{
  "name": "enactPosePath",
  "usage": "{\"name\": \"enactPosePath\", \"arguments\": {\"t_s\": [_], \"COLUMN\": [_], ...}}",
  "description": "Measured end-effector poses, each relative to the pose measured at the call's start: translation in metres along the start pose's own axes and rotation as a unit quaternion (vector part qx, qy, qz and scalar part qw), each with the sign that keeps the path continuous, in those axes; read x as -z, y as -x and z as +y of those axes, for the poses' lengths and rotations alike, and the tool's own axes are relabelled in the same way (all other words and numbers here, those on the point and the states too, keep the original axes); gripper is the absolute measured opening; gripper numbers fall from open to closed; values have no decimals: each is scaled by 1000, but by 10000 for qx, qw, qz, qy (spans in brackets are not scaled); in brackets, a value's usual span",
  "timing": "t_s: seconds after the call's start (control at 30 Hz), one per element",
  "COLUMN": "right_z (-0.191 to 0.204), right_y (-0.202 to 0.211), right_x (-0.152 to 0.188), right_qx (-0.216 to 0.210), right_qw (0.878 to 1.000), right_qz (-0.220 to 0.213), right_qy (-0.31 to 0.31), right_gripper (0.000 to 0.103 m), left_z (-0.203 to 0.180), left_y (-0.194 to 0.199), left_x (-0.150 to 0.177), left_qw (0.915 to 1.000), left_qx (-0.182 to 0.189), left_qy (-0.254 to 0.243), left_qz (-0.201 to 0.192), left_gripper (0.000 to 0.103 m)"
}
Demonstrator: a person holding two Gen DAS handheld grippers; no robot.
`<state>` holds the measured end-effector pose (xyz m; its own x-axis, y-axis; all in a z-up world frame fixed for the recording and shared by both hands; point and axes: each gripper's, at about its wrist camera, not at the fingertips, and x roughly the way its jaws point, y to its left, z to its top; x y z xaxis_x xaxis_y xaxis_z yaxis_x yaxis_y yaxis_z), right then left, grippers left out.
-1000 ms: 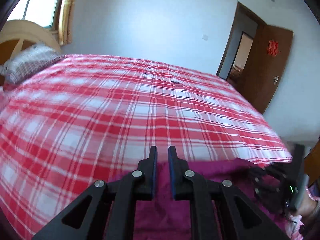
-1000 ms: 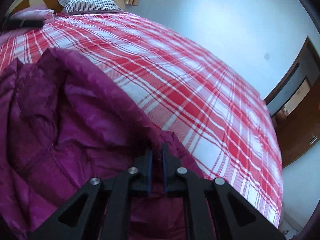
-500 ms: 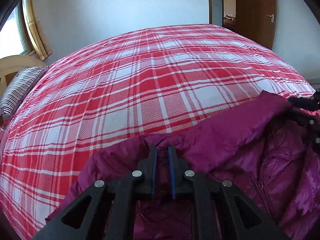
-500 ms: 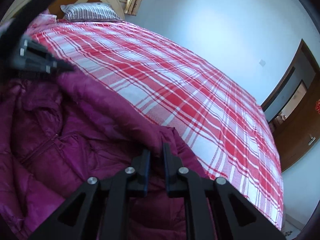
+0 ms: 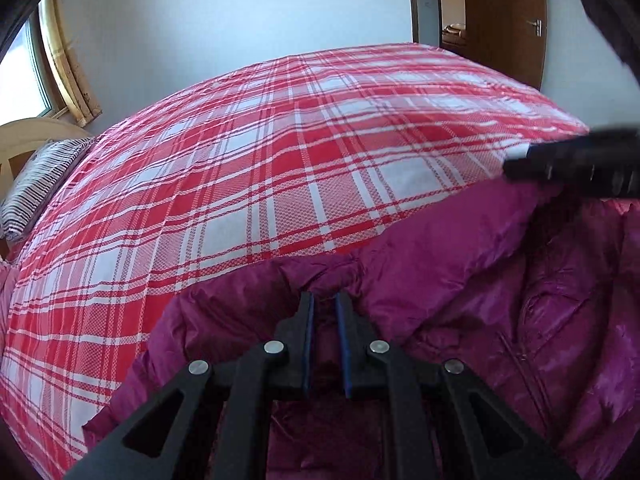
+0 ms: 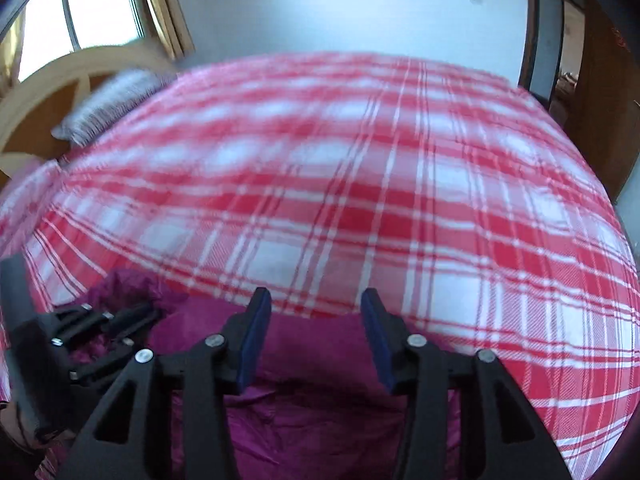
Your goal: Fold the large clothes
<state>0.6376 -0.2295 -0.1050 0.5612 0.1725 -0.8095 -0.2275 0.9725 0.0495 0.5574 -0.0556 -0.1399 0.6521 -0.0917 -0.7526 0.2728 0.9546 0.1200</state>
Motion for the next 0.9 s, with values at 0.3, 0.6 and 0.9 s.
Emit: {"name": "enactPosePath", "arguments": {"t_s": [0.3, 0.6, 0.9], "right_z": [-2, 3, 1], "right_y": [5, 20, -10], "right_x": [51, 48, 43], "right_qx": [162, 277, 252], "right_qw": [9985, 9981, 9996], "right_qz": [29, -132, 95], "right_qy": [518, 540, 124], "right_gripper": [49, 48, 53], "left_z": [3, -14, -8], "left_y": [31, -11, -20], "left_x": [-45, 1, 5], "left_qw": [9974, 9997, 9998], "left_qx": [188, -155, -60], "left_qy": [182, -94, 164], "left_qz": [-667, 164, 110], "left_gripper": [56, 58, 63]}}
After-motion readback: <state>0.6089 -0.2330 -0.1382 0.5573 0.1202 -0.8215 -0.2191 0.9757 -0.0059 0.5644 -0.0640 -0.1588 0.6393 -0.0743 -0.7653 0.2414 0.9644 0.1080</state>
